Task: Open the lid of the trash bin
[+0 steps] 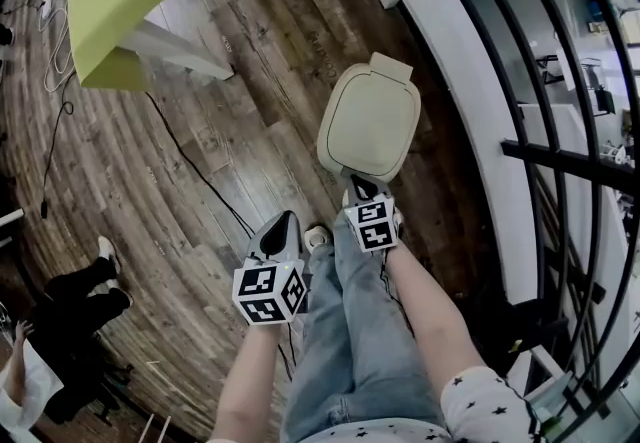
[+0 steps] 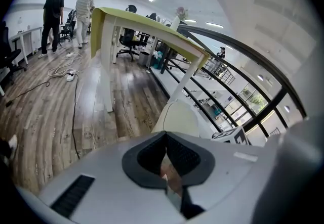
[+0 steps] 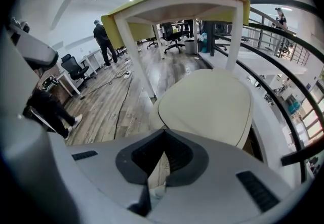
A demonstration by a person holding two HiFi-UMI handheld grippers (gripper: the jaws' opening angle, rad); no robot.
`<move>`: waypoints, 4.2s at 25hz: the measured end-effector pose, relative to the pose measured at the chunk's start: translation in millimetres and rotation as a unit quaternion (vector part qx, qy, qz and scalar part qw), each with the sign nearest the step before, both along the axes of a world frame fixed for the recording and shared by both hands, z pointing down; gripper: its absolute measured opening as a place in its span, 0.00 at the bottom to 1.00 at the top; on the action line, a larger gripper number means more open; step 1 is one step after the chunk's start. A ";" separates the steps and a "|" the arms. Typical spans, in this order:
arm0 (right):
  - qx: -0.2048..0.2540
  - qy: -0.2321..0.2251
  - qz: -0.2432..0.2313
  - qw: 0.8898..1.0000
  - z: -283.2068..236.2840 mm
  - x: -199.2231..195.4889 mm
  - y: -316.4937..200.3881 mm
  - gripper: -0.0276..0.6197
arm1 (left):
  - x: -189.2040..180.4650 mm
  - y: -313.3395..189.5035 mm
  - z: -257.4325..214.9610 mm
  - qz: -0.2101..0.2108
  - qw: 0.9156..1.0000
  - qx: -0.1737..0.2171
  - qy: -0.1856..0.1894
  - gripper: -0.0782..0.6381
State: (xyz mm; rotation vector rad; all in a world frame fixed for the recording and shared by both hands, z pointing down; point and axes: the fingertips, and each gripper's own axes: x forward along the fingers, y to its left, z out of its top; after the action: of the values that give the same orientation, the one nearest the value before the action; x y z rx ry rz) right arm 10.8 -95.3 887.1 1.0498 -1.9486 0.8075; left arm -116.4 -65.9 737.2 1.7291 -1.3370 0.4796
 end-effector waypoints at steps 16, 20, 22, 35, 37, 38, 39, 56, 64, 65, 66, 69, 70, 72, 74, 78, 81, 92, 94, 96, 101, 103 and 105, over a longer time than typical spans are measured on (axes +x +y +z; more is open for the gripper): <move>-0.005 0.019 0.009 1.000 20.9 5.8 7.3 0.03 | 2.9 9.4 6.0 -0.011 1.000 -0.001 0.012 0.13; -0.010 0.016 0.021 1.000 24.1 3.7 5.9 0.03 | 0.3 10.8 10.6 -0.012 1.000 -0.005 0.012 0.13; -0.014 0.020 0.023 0.999 26.0 2.9 5.5 0.03 | -0.9 10.7 12.5 -0.011 1.000 -0.006 0.012 0.13; -0.009 0.024 0.026 0.999 25.1 3.7 6.4 0.03 | 0.8 9.3 10.5 -0.009 1.000 -0.004 0.016 0.13; -0.011 0.022 0.031 0.999 24.5 4.9 6.5 0.03 | 0.5 9.7 10.0 -0.010 1.000 -0.005 0.016 0.13; -0.012 0.022 0.032 0.999 24.6 5.1 5.8 0.03 | 0.0 9.2 9.9 -0.010 1.000 -0.005 0.016 0.13; -0.011 0.023 0.034 0.999 24.7 5.0 4.6 0.03 | -0.7 8.5 9.9 -0.010 1.000 -0.004 0.015 0.13; -0.008 0.027 0.068 0.997 -10.7 18.3 21.8 0.03 | 2.4 25.5 -23.3 -0.001 1.000 0.014 0.013 0.13; 0.023 0.013 0.075 0.997 -51.7 25.7 39.5 0.03 | 9.2 42.4 -44.7 0.010 1.000 0.021 0.011 0.13; 0.028 0.011 0.077 0.997 -59.0 27.3 41.0 0.03 | 11.1 44.4 -49.4 0.012 1.000 0.022 0.010 0.13; 0.030 0.009 0.079 0.996 -67.1 28.6 42.9 0.03 | 12.9 46.2 -54.2 0.014 1.000 0.024 0.009 0.13; 0.037 -0.003 0.087 0.995 -93.8 32.1 51.6 0.03 | 18.5 54.2 -68.7 0.020 0.999 0.026 0.007 0.13; 0.040 -0.006 0.089 0.995 -105.3 35.0 55.1 0.03 | 21.7 57.4 -76.4 0.021 0.999 0.027 0.007 0.13; 0.045 -0.011 0.090 0.995 -136.4 43.2 62.5 0.03 | 31.0 63.4 -100.4 0.023 0.999 0.026 0.008 0.13; 0.050 -0.014 0.086 0.995 -169.1 49.9 69.4 0.03 | 39.8 68.0 -125.6 0.025 0.999 0.025 0.009 0.13; 0.063 -0.025 0.085 0.994 -207.7 51.8 78.8 0.03 | 46.1 71.9 -151.0 0.032 0.999 0.031 0.009 0.13; 0.068 -0.033 0.093 0.993 -228.1 51.8 88.0 0.03 | 47.1 78.3 -162.8 0.035 0.999 0.032 0.011 0.13; 0.106 -0.059 0.100 0.988 -319.8 46.4 97.6 0.03 | 40.4 99.8 -212.5 0.030 0.999 0.034 0.014 0.13; 0.113 -0.066 0.105 0.986 -334.9 47.0 100.0 0.03 | 39.2 103.9 -221.8 0.029 0.999 0.036 0.014 0.13; 0.119 -0.073 0.108 0.984 -351.1 48.1 104.0 0.03 | 39.2 108.7 -231.1 0.031 0.999 0.037 0.014 0.13; 0.147 -0.088 0.098 0.980 -399.1 46.5 109.6 0.03 | 42.1 112.2 -259.6 0.039 0.998 0.047 0.018 0.13; 0.157 -0.093 0.094 0.979 -416.4 44.3 115.0 0.03 | 41.9 114.9 -269.7 0.041 0.998 0.052 0.021 0.13; 0.163 -0.095 0.087 0.978 -430.9 42.0 122.6 0.03 | 41.6 119.0 -279.2 0.039 0.997 0.054 0.024 0.13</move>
State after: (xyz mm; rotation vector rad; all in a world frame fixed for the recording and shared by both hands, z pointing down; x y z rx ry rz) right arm 52.9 27.3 456.2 1.3973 -2.2267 0.7164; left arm -74.7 53.1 458.0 1.8767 -1.2857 0.4143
